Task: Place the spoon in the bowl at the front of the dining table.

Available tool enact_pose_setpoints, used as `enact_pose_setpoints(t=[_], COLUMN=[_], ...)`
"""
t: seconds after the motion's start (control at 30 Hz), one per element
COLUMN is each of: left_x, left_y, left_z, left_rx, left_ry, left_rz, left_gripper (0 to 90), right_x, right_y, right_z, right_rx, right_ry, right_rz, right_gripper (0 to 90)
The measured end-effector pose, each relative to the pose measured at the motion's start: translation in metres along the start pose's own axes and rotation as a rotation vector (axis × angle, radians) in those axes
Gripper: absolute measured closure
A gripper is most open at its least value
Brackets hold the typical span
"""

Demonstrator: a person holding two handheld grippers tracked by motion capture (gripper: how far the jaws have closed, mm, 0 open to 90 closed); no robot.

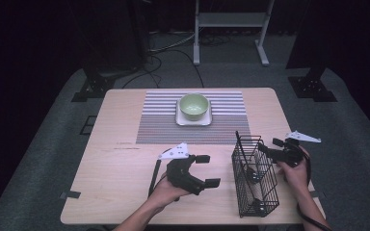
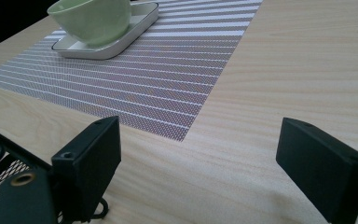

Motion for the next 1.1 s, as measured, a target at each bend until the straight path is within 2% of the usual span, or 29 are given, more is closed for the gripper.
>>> enact_pose_setpoints(t=[0.3, 0.5, 1.1], left_x=[-0.002, -0.003, -0.013], left_y=[0.019, 0.025, 0.046], left_z=[0.002, 0.002, 0.006], left_rx=[0.015, 0.018, 0.022], left_ry=[-0.005, -0.015, 0.021], left_rz=[-0.036, -0.041, -0.070], left_gripper=[3.7, 4.7, 8.0], right_x=[0.000, 0.000, 0.000], right_y=[0.000, 0.000, 0.000], right_z=[0.000, 0.000, 0.000], right_rx=[-0.003, -0.007, -0.010], right_ry=[0.001, -0.001, -0.002], right_rz=[0.001, 0.003, 0.006], right_gripper=[12.8, 12.9, 12.9])
Point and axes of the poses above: each handheld gripper's, and its own axes: y roughly forward along the jaws, x roughly out of its underside, z roughly to its right, the point moved 5 cm from there along y, roughly forward along the jaws, and after that the axes turned 11 degrees about -y, right-handed, at the moved point
